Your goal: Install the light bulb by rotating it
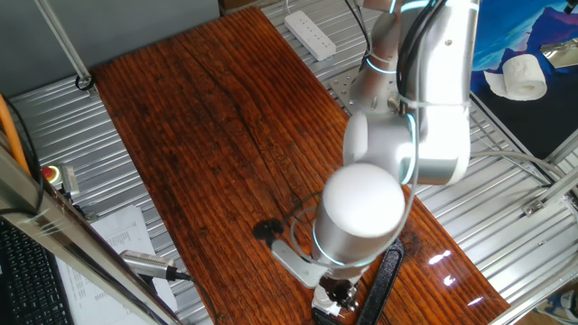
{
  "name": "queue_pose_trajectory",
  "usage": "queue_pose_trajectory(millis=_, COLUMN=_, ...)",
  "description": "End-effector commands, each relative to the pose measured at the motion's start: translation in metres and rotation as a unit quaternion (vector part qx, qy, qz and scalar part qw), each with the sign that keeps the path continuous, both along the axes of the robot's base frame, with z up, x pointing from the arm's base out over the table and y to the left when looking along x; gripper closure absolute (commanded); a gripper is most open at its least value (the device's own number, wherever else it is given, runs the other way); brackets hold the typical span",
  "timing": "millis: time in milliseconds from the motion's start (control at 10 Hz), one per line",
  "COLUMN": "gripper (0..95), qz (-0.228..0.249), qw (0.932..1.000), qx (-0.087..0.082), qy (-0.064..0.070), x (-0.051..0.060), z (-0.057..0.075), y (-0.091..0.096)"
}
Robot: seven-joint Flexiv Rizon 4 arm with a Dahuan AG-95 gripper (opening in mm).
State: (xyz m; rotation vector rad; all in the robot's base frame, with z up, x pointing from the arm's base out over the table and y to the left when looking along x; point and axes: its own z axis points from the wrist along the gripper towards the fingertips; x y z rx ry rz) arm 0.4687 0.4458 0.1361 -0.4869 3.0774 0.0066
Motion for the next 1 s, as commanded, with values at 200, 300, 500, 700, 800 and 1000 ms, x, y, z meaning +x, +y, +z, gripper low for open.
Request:
queue_pose_trajectory(millis=200, gripper=57.0, qz=-0.053, qw=0.9986, qx=-0.001, qy=-0.001, x=0.002, z=0.015, y=-0.013)
queue_pose_trajectory(millis=300, gripper=76.0, qz=-0.063, qw=0.9980, qx=0.000, qy=0.002, x=0.005, z=0.020, y=-0.022)
queue_pose_trajectory(millis=500, gripper=76.0, qz=-0.065, qw=0.9979, qx=0.000, qy=0.002, x=0.007, z=0.029, y=-0.037)
queue_pose_trajectory(millis=700, gripper=95.0, qz=-0.076, qw=0.9971, qx=0.001, qy=0.005, x=0.009, z=0.033, y=-0.046)
queue_pose_trajectory(millis=800, gripper=95.0, qz=-0.083, qw=0.9965, qx=0.000, qy=0.006, x=0.011, z=0.034, y=-0.049)
queue_pose_trajectory(millis=1000, gripper=95.0, qz=-0.088, qw=0.9961, qx=-0.005, qy=0.005, x=0.014, z=0.036, y=-0.057)
